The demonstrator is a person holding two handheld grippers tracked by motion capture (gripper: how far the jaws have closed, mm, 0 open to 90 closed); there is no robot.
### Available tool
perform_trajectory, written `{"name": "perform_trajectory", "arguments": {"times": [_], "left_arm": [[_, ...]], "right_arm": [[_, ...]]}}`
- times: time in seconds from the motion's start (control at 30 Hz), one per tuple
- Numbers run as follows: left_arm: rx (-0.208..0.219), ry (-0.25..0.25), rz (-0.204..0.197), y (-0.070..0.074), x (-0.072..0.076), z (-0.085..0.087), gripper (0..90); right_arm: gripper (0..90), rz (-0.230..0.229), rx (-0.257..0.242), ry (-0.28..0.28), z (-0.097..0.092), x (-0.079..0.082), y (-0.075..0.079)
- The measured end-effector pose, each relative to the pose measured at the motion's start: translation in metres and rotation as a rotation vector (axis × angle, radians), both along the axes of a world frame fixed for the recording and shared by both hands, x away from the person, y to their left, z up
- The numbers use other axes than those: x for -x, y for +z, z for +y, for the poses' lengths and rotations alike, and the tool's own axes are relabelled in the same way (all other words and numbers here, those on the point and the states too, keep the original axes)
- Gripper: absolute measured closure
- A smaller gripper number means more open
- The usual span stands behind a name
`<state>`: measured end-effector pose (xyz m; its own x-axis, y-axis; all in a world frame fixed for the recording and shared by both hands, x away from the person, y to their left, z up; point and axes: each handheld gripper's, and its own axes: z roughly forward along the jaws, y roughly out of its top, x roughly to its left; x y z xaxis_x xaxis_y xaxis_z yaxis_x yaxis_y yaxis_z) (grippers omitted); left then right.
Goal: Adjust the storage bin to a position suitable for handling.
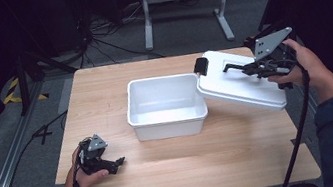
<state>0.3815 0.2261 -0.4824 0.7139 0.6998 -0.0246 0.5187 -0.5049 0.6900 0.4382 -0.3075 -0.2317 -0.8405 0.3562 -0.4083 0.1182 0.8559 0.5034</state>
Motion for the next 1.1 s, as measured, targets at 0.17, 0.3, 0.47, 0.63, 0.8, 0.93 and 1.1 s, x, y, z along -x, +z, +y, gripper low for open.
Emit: {"name": "perform_trajectory", "arguments": {"times": [0.17, 0.3, 0.47, 0.63, 0.8, 0.93, 1.1], "left_arm": [[0.001, 0.001, 0.001, 0.0, 0.0, 0.0, 1.1], [0.0, 0.001, 0.001, 0.0, 0.0, 0.0, 1.1], [0.0, 0.001, 0.0, 0.0, 0.0, 0.0, 1.1], [0.0, 0.001, -0.001, 0.0, 0.0, 0.0, 1.1], [0.001, 0.001, 0.001, 0.0, 0.0, 0.0, 1.1], [0.001, 0.001, 0.001, 0.0, 0.0, 0.0, 1.1], [0.0, 0.001, 0.001, 0.0, 0.0, 0.0, 1.1]], "right_arm": [[84.6, 0.001, 0.017, -0.022, -0.008, 0.001, -0.003], [84.6, 0.01, 0.007, -0.036, -0.015, 0.001, -0.009], [84.6, 0.024, 0.007, -0.062, -0.024, -0.001, -0.019], [84.6, 0.042, 0.004, -0.097, -0.033, -0.005, -0.032], [84.6, 0.062, 0.008, -0.12, -0.041, -0.007, -0.045], [84.6, 0.073, 0.018, -0.141, -0.046, -0.008, -0.055], [84.6, 0.085, 0.006, -0.135, -0.046, -0.009, -0.067]]}}
